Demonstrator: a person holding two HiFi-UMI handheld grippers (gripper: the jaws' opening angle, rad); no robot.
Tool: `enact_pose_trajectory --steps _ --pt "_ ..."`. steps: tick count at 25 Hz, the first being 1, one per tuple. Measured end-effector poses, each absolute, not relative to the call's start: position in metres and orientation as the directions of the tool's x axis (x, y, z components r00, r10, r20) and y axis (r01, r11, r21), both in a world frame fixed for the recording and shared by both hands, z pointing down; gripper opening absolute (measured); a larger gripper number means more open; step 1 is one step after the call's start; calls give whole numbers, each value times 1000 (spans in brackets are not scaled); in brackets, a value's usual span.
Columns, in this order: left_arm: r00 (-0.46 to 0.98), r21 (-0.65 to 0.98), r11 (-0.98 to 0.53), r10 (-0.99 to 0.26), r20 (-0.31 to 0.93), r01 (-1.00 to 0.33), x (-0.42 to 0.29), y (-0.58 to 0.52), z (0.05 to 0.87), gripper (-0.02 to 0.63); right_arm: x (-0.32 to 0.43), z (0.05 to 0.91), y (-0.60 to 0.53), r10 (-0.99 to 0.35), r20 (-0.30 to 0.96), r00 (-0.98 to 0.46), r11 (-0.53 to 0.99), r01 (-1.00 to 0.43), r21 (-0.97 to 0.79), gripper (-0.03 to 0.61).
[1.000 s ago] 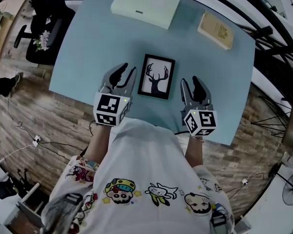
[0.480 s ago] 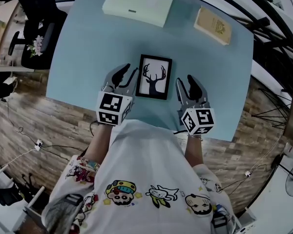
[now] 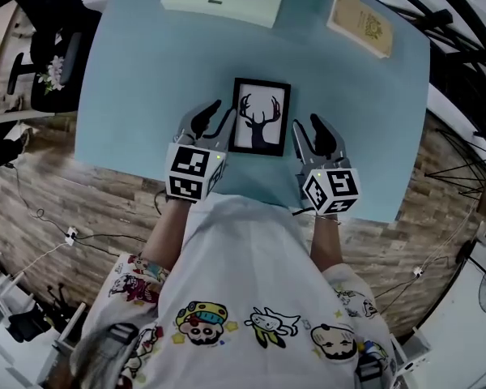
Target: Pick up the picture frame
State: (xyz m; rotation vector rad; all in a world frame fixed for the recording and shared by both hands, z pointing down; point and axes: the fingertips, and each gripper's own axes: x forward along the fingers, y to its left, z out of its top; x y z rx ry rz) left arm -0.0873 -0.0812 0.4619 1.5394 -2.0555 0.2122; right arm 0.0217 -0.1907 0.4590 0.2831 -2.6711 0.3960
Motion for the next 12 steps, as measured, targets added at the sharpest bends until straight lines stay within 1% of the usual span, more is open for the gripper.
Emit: enact_pose_trajectory --steps 12 --pt "-106 246 314 -786 608 -917 -73 -86 521 106 26 500 -182 -109 491 -864 921 -273 -276 170"
